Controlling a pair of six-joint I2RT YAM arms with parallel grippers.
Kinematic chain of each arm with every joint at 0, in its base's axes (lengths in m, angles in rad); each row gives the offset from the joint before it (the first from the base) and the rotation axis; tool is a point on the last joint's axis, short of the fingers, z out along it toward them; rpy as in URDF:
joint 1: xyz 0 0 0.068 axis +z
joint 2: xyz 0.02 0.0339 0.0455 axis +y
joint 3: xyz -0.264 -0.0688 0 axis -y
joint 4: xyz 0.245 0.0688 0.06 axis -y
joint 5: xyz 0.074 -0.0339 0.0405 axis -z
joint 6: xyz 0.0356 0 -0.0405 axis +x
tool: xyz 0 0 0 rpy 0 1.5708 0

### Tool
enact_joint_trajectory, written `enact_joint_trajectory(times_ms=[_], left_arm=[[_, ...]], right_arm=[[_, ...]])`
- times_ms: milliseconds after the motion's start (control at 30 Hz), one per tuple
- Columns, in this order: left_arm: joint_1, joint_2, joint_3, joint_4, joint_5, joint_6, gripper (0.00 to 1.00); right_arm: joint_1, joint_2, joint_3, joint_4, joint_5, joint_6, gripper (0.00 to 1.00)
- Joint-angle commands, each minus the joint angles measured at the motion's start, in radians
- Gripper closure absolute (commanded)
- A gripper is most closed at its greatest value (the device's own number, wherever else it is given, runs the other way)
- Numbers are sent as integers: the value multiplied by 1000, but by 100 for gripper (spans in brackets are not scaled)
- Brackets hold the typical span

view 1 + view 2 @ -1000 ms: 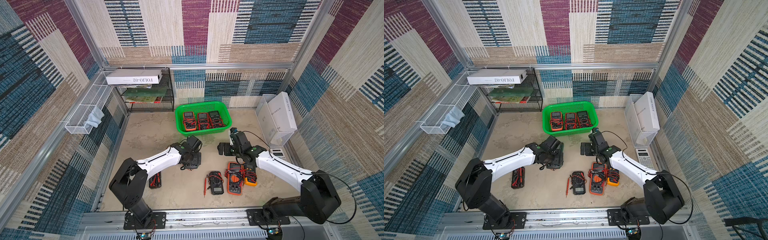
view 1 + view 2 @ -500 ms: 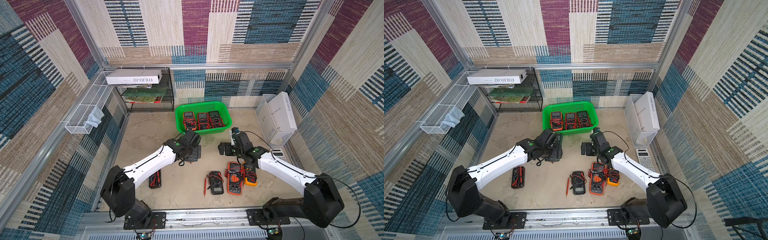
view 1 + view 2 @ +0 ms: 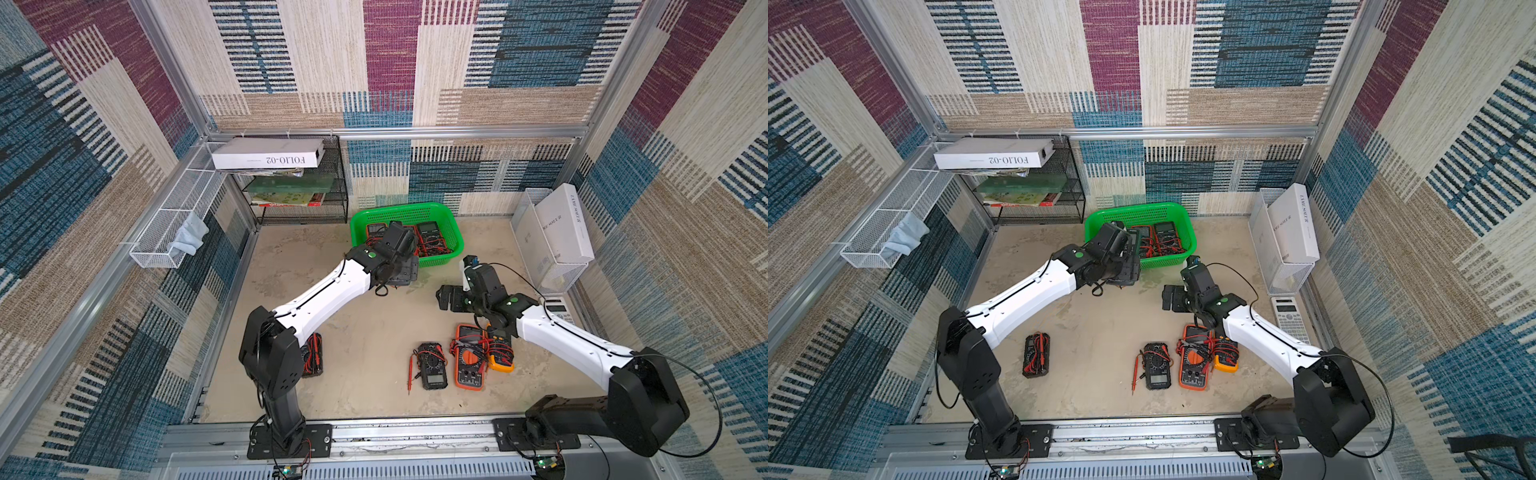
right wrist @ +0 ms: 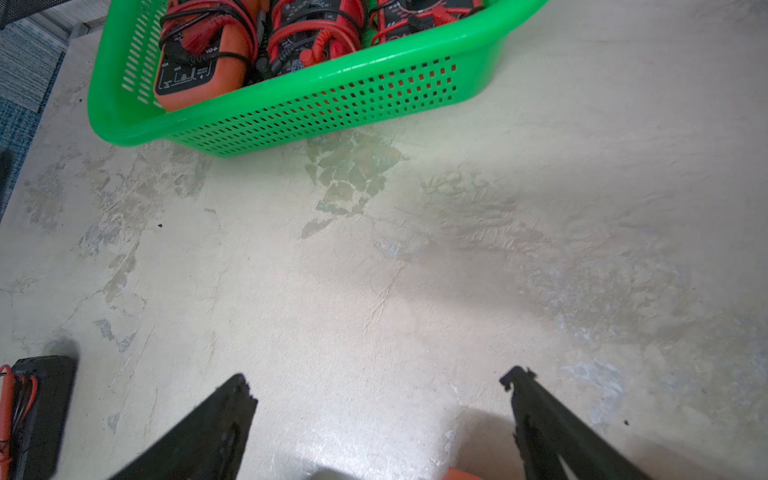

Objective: Put the multimeter into the basket
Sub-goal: Place the multimeter in the basket.

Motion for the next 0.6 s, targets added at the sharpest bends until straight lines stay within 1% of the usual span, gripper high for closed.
enact_joint_trajectory(times_ms=[0, 233, 567], left_arm=[[10, 50, 78, -6, -31, 36, 100], [32, 188, 266, -9, -46, 46, 100], [49, 417, 588, -73, -61, 23, 100]], right_arm=[[-2, -16, -12, 9, 1, 10, 0], [-10, -47, -21, -14, 15, 6, 1], [-16, -48, -19, -25, 15, 8, 0]])
